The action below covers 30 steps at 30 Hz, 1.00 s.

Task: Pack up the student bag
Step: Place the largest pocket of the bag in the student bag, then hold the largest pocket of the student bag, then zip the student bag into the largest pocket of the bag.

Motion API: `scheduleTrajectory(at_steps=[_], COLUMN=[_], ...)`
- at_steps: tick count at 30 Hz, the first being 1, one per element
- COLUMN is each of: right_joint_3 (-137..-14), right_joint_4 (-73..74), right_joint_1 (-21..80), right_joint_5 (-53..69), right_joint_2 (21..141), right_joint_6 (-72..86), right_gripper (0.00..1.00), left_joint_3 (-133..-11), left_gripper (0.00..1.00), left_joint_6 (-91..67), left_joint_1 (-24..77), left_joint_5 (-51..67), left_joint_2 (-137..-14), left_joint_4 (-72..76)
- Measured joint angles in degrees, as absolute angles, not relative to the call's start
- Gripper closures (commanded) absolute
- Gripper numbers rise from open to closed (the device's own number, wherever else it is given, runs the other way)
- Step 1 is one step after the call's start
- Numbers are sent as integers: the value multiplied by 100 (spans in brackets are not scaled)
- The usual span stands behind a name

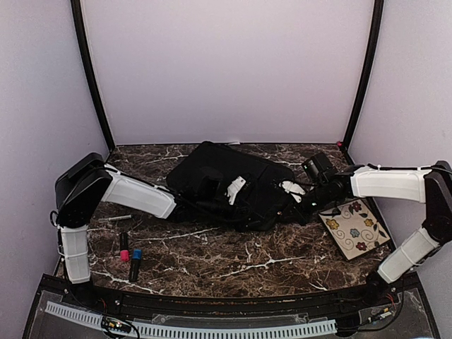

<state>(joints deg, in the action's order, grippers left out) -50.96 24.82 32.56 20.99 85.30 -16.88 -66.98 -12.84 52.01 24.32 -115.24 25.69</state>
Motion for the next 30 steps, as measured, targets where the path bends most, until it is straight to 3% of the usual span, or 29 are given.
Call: scheduleTrajectory(at_steps=[5, 9, 11, 13, 16, 18, 19, 30], right_joint_3=[-5103, -5116, -5127, -5144, -5153, -5153, -5153, -5155], right_joint_4=[2545, 2587, 2604, 2620, 2628, 2630, 2630, 2700], right_joint_1=[3229, 3229, 3229, 3229, 3229, 3223, 3214, 2436], right_joint_5=[2324, 2429, 2460, 2471, 2471, 2467, 2464, 2668], right_joint_2=[8530, 8530, 8527, 8527, 8527, 8527, 8527, 8709], right_joint_6=[-1686, -1673, -1658, -1636, -1601, -1601, -1603, -2075], right_gripper=[100, 100, 100, 100, 100, 100, 100, 100], left_joint_3=[-6567, -6737, -6925, -7126, -7365, -7426, -7435, -7255], left_gripper=[9, 17, 26, 36, 59, 81, 97, 100], left_joint_6=[-106, 626, 893, 1164, 1437, 1557, 1621, 1723], left_joint_1=[5468, 5798, 5924, 6047, 6130, 6139, 6158, 6222], left_joint_5=[1706, 1000, 705, 336, -156, -351, -423, -652], left_joint_2=[-11358, -11463, -11605, -11754, -11909, -11937, -11937, -11681], left_joint_4=[2536, 2379, 2335, 2274, 2167, 2099, 2080, 1791])
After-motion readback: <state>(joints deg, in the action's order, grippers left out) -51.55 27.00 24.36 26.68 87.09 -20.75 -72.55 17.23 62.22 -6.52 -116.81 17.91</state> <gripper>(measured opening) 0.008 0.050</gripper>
